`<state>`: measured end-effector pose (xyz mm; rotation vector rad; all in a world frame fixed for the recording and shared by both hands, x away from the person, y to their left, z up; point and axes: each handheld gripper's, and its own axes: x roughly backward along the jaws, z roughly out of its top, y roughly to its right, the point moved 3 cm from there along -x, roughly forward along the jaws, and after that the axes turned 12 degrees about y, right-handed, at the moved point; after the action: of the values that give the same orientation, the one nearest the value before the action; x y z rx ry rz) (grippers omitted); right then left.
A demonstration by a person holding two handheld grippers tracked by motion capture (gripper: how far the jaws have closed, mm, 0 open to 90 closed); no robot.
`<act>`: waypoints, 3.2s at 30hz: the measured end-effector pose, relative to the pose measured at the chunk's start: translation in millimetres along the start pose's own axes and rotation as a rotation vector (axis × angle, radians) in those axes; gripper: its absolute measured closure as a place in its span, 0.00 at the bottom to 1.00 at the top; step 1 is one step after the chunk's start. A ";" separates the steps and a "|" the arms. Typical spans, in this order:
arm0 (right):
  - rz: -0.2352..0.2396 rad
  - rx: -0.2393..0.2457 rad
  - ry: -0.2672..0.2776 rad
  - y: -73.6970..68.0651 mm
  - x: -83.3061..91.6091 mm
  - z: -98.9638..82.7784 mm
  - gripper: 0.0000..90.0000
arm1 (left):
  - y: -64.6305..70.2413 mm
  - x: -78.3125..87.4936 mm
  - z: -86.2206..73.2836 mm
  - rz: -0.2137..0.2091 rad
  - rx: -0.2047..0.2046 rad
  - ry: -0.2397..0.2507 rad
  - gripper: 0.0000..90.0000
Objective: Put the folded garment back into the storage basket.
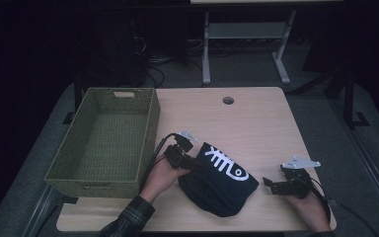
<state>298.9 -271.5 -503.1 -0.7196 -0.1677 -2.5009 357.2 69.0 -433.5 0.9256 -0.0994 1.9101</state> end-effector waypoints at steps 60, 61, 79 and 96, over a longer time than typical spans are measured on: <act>-0.005 -0.012 0.000 -0.3 -0.2 0.2 0.16 | 26.0 138.2 104.0 0.100 -0.128 0.050 0.85; -0.006 -0.012 0.003 -0.1 -0.3 0.2 0.16 | 25.3 141.9 104.4 0.106 -0.123 0.058 0.85; -0.011 -0.014 0.004 0.7 -0.6 0.3 0.16 | 12.6 196.9 112.8 0.153 -0.092 0.081 0.85; -0.015 -0.017 0.005 0.9 -0.6 0.3 0.16 | 1.4 269.4 115.4 0.248 -0.045 0.115 0.85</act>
<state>300.0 -271.9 -503.2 -0.7216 -0.1513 -2.5205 356.8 215.7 -179.8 0.8007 -0.1961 2.1765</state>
